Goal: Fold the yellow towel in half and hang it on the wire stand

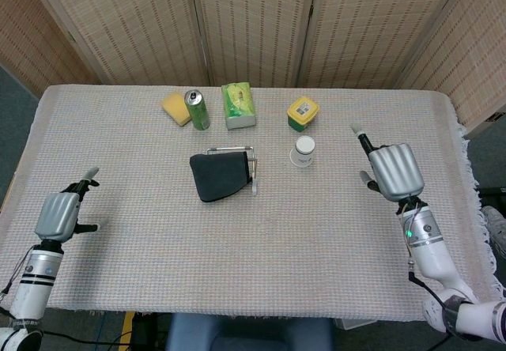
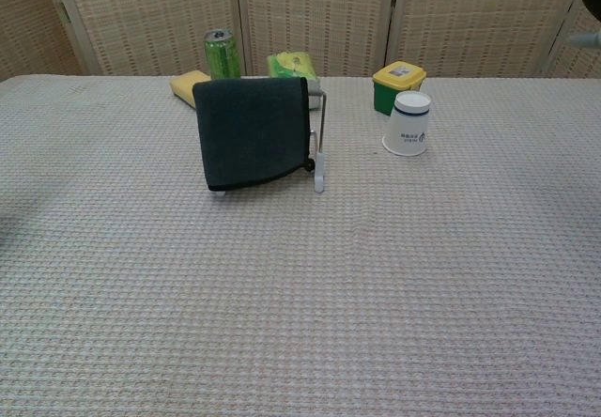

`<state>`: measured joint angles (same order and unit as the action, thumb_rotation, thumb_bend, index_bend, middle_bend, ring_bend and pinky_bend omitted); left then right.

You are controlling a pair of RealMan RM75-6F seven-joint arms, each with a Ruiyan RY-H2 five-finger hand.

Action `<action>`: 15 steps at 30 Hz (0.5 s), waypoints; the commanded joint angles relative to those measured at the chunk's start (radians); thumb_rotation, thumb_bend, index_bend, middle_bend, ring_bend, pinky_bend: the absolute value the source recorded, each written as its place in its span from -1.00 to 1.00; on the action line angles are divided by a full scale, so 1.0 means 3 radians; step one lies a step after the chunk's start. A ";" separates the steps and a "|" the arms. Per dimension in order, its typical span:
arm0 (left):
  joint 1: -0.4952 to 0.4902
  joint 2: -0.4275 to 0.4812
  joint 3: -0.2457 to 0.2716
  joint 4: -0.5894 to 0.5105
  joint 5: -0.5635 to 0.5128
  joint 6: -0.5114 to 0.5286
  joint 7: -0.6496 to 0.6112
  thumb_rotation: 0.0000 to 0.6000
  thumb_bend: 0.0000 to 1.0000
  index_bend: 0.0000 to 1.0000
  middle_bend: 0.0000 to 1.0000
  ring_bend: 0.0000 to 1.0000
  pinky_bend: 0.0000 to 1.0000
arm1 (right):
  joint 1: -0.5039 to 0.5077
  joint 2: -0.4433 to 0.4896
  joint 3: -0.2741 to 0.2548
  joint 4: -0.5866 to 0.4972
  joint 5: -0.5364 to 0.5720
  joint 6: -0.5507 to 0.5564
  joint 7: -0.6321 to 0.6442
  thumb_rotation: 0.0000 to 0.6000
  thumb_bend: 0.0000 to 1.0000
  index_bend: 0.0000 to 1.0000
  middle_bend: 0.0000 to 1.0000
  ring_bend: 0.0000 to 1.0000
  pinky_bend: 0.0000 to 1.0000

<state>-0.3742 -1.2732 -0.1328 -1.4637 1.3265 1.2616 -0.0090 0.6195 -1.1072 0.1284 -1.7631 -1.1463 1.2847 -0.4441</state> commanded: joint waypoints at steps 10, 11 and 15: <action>0.0340 0.0213 0.0174 -0.0533 0.0218 0.0484 0.0296 1.00 -0.75 -0.77 -0.40 -0.38 -0.15 | -0.0763 0.0246 -0.0514 0.0052 -0.0717 0.0272 0.1071 1.00 -0.44 -0.89 -0.52 -0.64 -0.43; 0.0366 0.0222 0.0190 -0.0566 0.0234 0.0514 0.0310 1.00 -0.75 -0.77 -0.40 -0.38 -0.16 | -0.0812 0.0240 -0.0531 0.0081 -0.0760 0.0316 0.1127 1.00 -0.44 -0.89 -0.53 -0.65 -0.44; 0.0493 0.0223 0.0281 -0.0639 0.0356 0.0682 0.0421 1.00 -0.75 -0.77 -0.40 -0.39 -0.18 | -0.1024 0.0202 -0.0586 0.0177 -0.0839 0.0473 0.1261 1.00 -0.44 -0.89 -0.54 -0.66 -0.44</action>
<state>-0.2371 -1.2068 -0.0589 -1.6474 1.4210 1.4517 0.1052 0.3342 -1.0425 -0.0348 -1.7253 -1.3838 1.4072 -0.0795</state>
